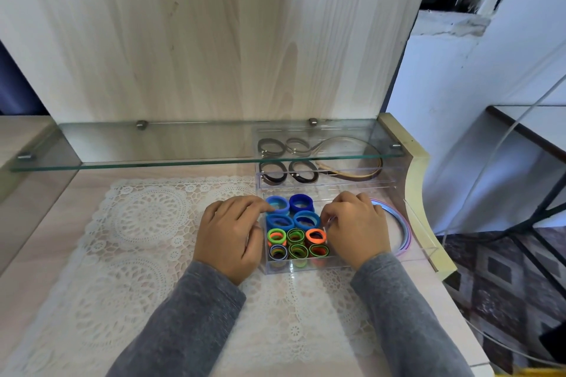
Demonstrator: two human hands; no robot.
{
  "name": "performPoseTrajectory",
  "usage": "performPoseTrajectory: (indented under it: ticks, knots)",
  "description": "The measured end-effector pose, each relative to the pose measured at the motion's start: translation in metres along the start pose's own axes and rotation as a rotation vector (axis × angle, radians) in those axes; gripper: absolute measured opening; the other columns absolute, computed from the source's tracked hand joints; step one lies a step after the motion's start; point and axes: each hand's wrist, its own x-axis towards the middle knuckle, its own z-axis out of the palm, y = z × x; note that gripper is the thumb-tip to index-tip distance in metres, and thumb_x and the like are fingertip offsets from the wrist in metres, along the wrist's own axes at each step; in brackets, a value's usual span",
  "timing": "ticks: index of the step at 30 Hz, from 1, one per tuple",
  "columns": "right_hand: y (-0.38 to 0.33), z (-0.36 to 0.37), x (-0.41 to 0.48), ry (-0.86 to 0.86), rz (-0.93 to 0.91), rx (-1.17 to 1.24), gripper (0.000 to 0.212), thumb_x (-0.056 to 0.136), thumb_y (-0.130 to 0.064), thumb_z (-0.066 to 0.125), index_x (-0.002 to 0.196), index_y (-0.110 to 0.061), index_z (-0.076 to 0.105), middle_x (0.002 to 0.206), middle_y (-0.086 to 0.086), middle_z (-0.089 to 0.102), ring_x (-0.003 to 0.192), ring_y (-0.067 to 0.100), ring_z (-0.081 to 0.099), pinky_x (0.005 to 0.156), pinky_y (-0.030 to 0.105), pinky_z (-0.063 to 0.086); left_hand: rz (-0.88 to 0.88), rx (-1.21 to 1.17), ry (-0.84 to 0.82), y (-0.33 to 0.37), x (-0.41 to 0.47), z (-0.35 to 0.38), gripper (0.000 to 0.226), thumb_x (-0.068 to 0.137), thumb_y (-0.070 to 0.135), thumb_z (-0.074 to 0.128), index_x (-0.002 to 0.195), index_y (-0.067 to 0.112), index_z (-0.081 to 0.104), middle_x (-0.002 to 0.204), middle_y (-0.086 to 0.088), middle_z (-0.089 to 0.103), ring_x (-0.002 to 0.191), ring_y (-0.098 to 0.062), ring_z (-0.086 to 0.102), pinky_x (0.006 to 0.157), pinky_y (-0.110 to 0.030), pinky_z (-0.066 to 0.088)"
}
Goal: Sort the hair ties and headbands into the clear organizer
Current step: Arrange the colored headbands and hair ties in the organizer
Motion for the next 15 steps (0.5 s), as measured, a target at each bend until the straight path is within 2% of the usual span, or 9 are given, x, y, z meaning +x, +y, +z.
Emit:
performPoseTrajectory:
  ticks: [8, 12, 15]
  knots:
    - [0.007, 0.0, -0.012, 0.013, 0.049, 0.092, 0.02, 0.093, -0.026, 0.051, 0.104, -0.03, 0.068, 0.117, -0.008, 0.055, 0.112, 0.013, 0.041, 0.1, 0.033, 0.039, 0.188, -0.083, -0.047, 0.007, -0.008, -0.007, 0.034, 0.079, 0.018, 0.044, 0.102, 0.021, 0.069, 0.115, 0.011, 0.063, 0.112, -0.012, 0.057, 0.096, -0.04, 0.038]
    - [0.009, 0.0, -0.022, 0.037, 0.027, 0.076, 0.02, 0.093, -0.026, 0.051, 0.099, -0.032, 0.069, 0.113, -0.011, 0.055, 0.109, 0.011, 0.041, 0.097, 0.031, 0.036, 0.276, -0.129, -0.15, 0.009, -0.014, -0.008, 0.038, 0.079, 0.023, 0.043, 0.108, 0.024, 0.068, 0.128, 0.014, 0.059, 0.131, -0.01, 0.045, 0.109, -0.041, 0.03]
    - [0.01, 0.001, -0.027, 0.055, 0.042, 0.088, 0.02, 0.092, -0.026, 0.05, 0.096, -0.033, 0.069, 0.111, -0.012, 0.056, 0.107, 0.01, 0.041, 0.096, 0.032, 0.034, 0.294, -0.148, -0.204, 0.01, -0.015, -0.007, 0.042, 0.078, 0.026, 0.044, 0.114, 0.024, 0.066, 0.133, 0.014, 0.056, 0.136, -0.01, 0.04, 0.11, -0.046, 0.03]
